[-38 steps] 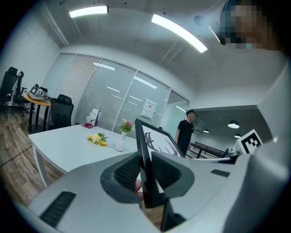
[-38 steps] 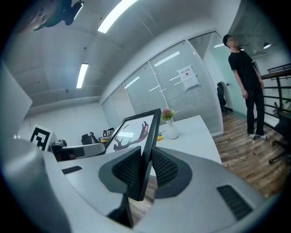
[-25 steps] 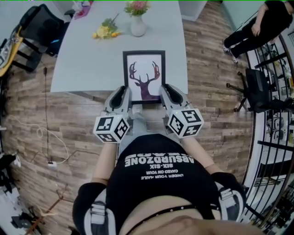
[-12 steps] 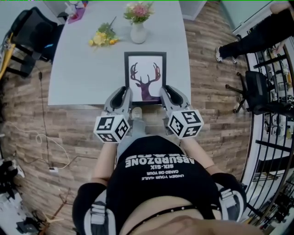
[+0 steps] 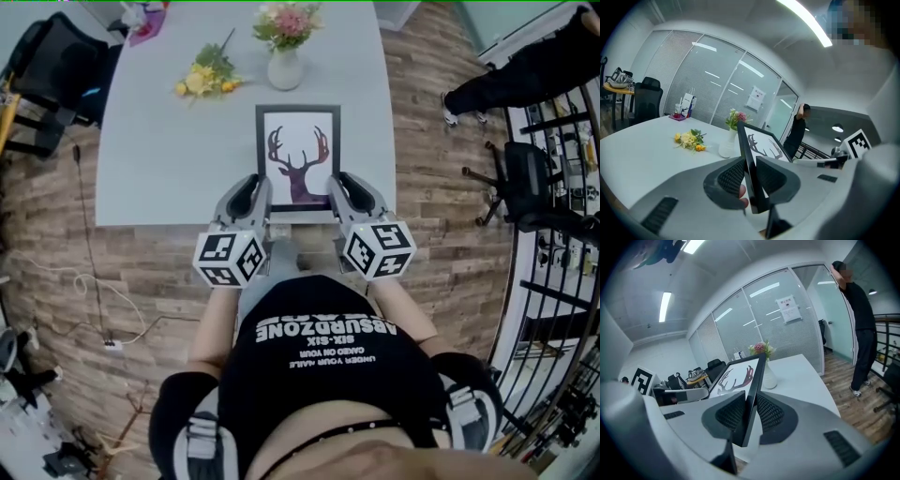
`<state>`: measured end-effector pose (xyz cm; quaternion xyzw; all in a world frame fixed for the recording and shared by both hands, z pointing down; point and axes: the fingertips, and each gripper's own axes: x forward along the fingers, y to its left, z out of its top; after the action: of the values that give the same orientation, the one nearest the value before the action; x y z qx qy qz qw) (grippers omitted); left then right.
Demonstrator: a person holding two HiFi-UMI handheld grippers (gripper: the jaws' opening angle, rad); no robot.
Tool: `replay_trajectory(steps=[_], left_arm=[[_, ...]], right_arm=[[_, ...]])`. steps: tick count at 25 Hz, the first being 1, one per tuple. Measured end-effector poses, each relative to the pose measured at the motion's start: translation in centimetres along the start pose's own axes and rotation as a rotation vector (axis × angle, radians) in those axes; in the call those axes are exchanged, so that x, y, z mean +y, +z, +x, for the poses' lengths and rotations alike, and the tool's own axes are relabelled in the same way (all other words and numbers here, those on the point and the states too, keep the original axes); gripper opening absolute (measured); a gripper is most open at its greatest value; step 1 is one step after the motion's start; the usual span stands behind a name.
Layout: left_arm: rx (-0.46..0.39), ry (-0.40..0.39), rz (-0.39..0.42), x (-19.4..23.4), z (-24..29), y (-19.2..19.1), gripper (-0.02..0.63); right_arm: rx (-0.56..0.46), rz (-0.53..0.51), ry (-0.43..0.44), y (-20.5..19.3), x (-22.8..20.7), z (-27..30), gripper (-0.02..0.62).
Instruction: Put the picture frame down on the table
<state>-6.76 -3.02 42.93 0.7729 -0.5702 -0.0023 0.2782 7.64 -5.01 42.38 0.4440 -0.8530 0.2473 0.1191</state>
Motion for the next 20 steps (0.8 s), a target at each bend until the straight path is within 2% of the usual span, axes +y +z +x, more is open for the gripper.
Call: replay_trajectory(steps=[11, 20], left_arm=[[0.092, -0.044, 0.03, 2.2, 3.4, -0.4, 0.087], [0.152, -0.046, 0.016, 5.1, 5.2, -0.8, 0.087]], right_arm=[[0.034, 0.036, -0.034, -0.6, -1.5, 3.3, 0.089], [0.065, 0.038, -0.045, -1.3, -1.4, 6.3, 0.089]])
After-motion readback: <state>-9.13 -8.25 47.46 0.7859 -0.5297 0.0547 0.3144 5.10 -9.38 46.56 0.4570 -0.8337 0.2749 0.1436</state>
